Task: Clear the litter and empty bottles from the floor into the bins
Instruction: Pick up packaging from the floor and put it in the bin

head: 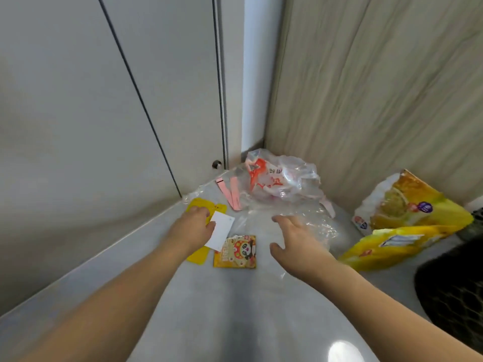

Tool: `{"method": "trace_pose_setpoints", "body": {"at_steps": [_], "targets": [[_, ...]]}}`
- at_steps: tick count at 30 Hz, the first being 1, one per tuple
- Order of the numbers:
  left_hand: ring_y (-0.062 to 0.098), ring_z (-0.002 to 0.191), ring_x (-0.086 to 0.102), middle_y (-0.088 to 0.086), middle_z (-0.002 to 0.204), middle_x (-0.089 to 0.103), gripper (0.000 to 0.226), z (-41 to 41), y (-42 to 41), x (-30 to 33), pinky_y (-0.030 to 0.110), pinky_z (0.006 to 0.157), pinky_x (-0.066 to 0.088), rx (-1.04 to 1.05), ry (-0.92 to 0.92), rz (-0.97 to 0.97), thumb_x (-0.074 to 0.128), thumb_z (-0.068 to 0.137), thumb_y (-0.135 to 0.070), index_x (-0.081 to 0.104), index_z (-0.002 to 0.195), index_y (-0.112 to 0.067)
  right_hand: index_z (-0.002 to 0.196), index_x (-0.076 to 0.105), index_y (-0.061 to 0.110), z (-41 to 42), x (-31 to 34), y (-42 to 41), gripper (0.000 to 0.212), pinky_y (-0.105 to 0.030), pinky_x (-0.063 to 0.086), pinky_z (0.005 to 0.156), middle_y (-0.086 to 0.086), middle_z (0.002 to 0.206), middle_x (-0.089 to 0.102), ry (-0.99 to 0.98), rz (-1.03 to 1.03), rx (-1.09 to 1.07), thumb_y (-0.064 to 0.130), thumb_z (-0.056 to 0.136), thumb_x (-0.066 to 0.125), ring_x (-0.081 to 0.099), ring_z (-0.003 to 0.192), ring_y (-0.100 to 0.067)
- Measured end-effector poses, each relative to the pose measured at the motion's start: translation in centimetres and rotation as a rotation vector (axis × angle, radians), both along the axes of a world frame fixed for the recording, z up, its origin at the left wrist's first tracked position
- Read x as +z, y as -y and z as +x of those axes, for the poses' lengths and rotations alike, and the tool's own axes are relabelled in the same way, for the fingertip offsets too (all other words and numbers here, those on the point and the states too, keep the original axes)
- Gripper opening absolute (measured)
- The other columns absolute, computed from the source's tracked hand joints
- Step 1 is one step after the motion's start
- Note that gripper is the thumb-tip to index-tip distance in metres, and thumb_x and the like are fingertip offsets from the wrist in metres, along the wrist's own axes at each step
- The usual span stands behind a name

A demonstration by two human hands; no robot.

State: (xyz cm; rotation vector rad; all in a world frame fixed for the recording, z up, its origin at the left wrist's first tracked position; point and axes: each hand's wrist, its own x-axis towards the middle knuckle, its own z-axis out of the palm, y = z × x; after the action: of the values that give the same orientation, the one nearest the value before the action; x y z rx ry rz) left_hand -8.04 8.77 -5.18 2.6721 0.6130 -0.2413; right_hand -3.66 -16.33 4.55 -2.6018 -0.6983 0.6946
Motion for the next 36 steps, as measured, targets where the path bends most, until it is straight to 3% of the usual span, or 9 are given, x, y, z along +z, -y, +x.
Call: {"method": "trace_pose_setpoints", "body": {"at_steps": [6,10,12,14,17,22,27,31,36], "targets": [[0.031,0.123,0.046,0.013,0.135,0.048,0.072,0.6,1.5,-6.4,0.039,0.098,0.042,0.288,-0.108,-0.128,0.063,0.083,-0.058,0.044,0.135,-0.012,0.149,0.024,0.016,-0.1,-4.7,-1.8,0.064,-0.033,0.029,0.113,-0.006,0.15,0.033,-0.129,-0.074,-0.096,0.024,0.091,0.052,0.033,0.137,-0.024],[0.029,0.117,0.05,0.009,0.124,0.056,0.065,0.1,2.6,-8.4,0.04,0.095,0.041,0.334,0.072,0.065,0.065,0.08,-0.061,0.051,0.124,-0.015,0.147,0.029,0.017,0.4,-8.1,-3.6,0.064,-0.032,0.044,0.097,-0.007,0.144,0.042,-0.325,-0.005,-0.313,0.022,0.09,0.057,0.046,0.126,-0.024],[0.03,0.11,0.053,0.008,0.113,0.06,0.058,-0.7,2.8,-9.6,0.041,0.092,0.04,0.378,0.198,0.043,0.069,0.077,-0.058,0.057,0.115,-0.016,0.145,0.033,0.014,0.7,-9.4,-4.9,0.059,-0.027,0.047,0.079,-0.007,0.131,0.05,-0.499,0.095,-0.498,0.018,0.09,0.057,0.054,0.111,-0.021],[0.029,0.104,0.053,0.006,0.106,0.061,0.049,-1.4,2.9,-10.8,0.041,0.09,0.04,0.402,0.294,0.055,0.07,0.079,-0.055,0.059,0.109,-0.018,0.137,0.041,0.014,0.9,-10.9,-6.4,0.05,-0.03,0.051,0.077,-0.003,0.116,0.055,-0.585,0.165,-0.655,0.017,0.089,0.057,0.057,0.102,-0.022],[0.026,0.102,0.052,0.001,0.103,0.061,0.042,-1.6,3.2,-11.4,0.04,0.089,0.039,0.402,0.321,0.092,0.066,0.082,-0.055,0.057,0.105,-0.021,0.122,0.051,0.016,1.2,-13.2,-8.2,0.041,-0.042,0.049,0.095,-0.01,0.122,0.054,-0.474,0.061,-0.719,0.025,0.083,0.055,0.056,0.11,-0.03],[0.025,0.096,0.052,0.0,0.099,0.061,0.037,-1.6,3.3,-11.6,0.041,0.085,0.04,0.375,0.325,0.137,0.062,0.086,-0.053,0.054,0.1,-0.02,0.129,0.044,0.017,1.4,-14.4,-9.1,0.045,-0.036,0.034,0.102,-0.012,0.132,0.045,-0.402,-0.061,-0.81,0.023,0.085,0.052,0.042,0.123,-0.033],[0.026,0.09,0.053,0.003,0.095,0.061,0.033,-1.7,3.4,-11.6,0.041,0.079,0.044,0.328,0.347,0.239,0.055,0.09,-0.051,0.055,0.095,-0.018,0.105,0.062,0.019,1.4,-14.9,-8.9,0.035,-0.043,0.052,0.09,-0.009,0.115,0.057,-0.495,0.027,-0.825,0.028,0.072,0.052,0.055,0.103,-0.031],[0.028,0.087,0.054,0.005,0.094,0.061,0.028,-1.4,3.6,-11.2,0.042,0.076,0.043,0.305,0.274,0.272,0.047,0.096,-0.042,0.058,0.094,-0.017,0.094,0.06,0.011,1.2,-12.9,-7.8,0.01,-0.037,0.058,0.072,-0.01,0.101,0.066,-0.526,0.2,-0.776,0.014,0.088,0.053,0.065,0.089,-0.027],[0.033,0.089,0.056,0.01,0.094,0.066,0.017,-1.0,3.9,-9.2,0.042,0.078,0.044,0.344,0.265,0.176,0.051,0.097,-0.027,0.062,0.092,-0.014,0.091,0.057,0.014,1.9,-8.5,-5.1,0.008,-0.043,0.058,0.076,-0.004,0.088,0.064,-0.359,0.243,-0.68,0.014,0.09,0.05,0.066,0.083,-0.026]]}}
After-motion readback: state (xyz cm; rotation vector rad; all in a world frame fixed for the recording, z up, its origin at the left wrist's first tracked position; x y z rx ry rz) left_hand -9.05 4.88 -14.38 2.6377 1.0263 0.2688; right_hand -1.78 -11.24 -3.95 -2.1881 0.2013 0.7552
